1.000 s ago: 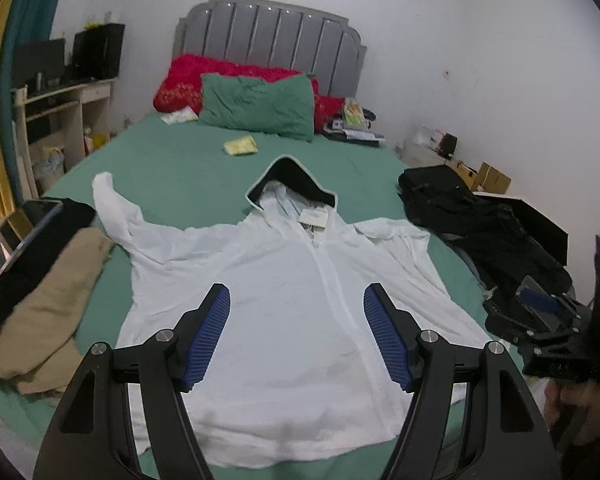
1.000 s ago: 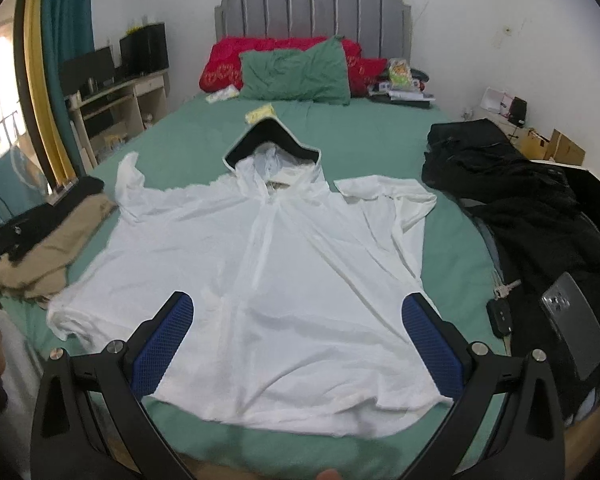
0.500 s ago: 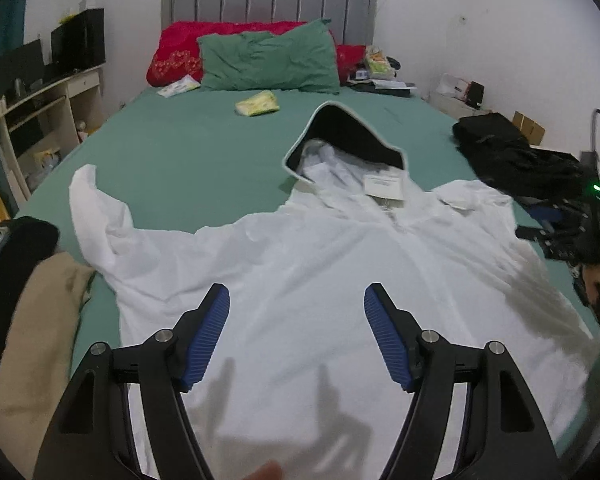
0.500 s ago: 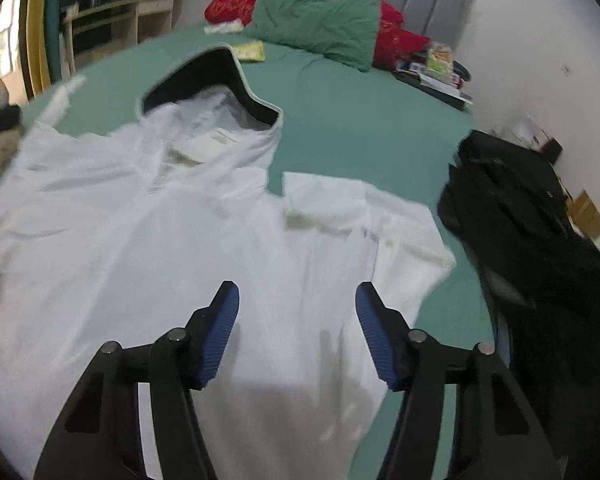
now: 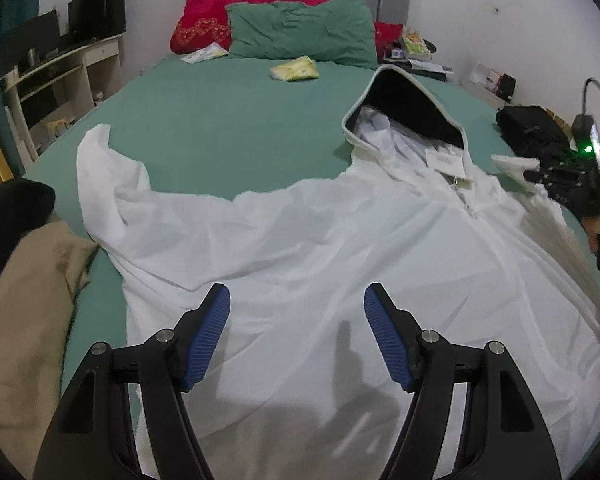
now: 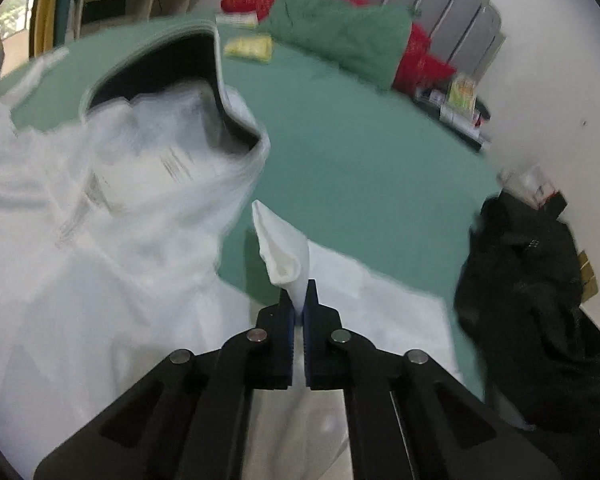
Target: Fold large clothes
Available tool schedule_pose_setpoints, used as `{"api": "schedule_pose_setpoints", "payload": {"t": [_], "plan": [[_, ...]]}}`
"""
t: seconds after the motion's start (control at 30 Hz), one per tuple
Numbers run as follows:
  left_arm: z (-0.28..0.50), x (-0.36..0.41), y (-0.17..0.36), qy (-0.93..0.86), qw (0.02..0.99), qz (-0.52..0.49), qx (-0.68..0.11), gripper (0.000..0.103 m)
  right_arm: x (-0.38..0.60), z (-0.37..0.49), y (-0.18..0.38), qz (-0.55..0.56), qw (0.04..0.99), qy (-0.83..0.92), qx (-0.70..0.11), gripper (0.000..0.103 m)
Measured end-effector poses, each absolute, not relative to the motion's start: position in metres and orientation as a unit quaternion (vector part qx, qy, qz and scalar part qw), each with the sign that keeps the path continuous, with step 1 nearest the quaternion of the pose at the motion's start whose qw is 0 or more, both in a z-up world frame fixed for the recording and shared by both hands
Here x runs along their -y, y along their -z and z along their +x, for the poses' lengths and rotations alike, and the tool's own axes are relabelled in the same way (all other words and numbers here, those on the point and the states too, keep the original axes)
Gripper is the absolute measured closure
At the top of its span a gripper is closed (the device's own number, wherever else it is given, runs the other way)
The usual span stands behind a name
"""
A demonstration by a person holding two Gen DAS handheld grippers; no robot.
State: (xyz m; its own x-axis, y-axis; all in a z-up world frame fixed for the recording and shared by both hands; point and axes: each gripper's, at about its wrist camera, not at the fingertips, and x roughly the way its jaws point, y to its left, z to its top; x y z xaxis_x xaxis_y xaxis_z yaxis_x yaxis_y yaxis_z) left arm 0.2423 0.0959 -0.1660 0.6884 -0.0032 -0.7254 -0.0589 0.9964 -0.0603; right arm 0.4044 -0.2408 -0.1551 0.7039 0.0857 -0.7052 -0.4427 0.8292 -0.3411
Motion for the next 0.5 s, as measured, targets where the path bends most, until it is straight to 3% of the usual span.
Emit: {"api": "schedule_pose_setpoints", "payload": {"t": [0.23,0.5], "plan": [[0.229,-0.108,0.127,-0.033,0.935,-0.035,-0.351,0.030,0.175,0.344,0.090,-0.186,0.905,-0.195,-0.329,0.101],[0.211,-0.147,0.105,-0.068,0.937,-0.055,-0.339,0.030,0.063,0.285,0.108,-0.138,0.884,-0.276,-0.352,0.101]]}}
